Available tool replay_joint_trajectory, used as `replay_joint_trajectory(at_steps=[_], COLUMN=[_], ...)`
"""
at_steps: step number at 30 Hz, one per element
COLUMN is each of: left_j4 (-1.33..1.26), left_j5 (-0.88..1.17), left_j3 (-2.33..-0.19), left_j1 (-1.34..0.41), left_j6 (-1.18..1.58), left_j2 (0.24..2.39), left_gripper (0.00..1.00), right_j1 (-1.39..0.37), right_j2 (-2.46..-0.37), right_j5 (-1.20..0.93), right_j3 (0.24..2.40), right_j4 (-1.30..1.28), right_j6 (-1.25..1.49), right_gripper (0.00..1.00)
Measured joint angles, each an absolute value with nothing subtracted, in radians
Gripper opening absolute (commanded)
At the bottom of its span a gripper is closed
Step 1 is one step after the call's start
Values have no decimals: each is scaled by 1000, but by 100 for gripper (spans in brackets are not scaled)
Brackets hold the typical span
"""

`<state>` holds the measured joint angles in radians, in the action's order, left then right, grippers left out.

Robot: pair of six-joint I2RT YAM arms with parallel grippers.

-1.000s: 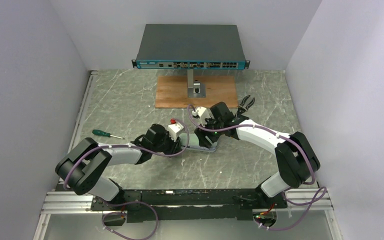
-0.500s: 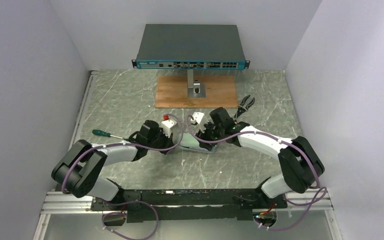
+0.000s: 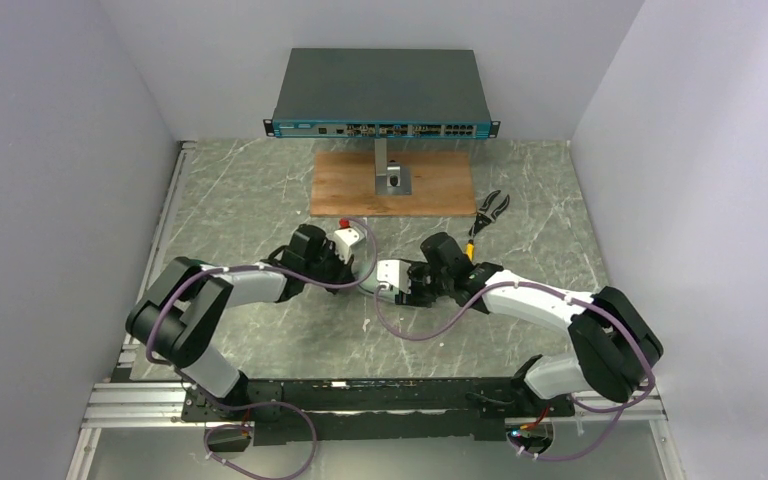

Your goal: Open the umbrella

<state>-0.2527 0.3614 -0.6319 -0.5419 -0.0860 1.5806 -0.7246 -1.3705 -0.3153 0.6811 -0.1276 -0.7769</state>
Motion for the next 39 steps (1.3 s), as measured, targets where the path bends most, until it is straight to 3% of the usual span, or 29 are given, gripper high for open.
replay_joint_trajectory(at_steps=[3,6,8,10,13,17,20,27,34,39], left_j4=[-241,-233,-221,-208,-189,-169,-140,-124,-92,-66], left_j5=[363,377,377,376,380,416,427,445,442,440], left_j3=[-647,-645,-641,-634,-632,-635,-674,-891,-955,-952], left_j1=[-527,-494,-472,-453,-448,-446,-447,-461,-529,-555], left_j6=[-88,-81,-81,-81,-91,-128,-166,-196,-183,-141], left_j2=[1588,1583,1560,1516,1448,1390,1404,1576,1688,1715], left_gripper=[9,12,35,54,69,69,64,59,57,53], right_j1=[-730,-733,-732,-729,-722,-698,-686,-582,-491,-506], right_j2=[-1372,-1378,-1386,-1385,-1375,-1319,-1246,-1230,-1364,-1443], right_j5=[-317,-319,-318,-316,-299,-249,-202,-212,-372,-453], right_j3=[672,663,659,651,634,638,677,883,894,884], right_j4=[-111,-89,-72,-57,-50,-123,-205,-406,-562,-600], right_j6=[-876,-959,-1010,-1051,-1086,-1011,-844,-353,-90,-25], right_gripper=[39,39,47,62,76,83,82,55,43,44])
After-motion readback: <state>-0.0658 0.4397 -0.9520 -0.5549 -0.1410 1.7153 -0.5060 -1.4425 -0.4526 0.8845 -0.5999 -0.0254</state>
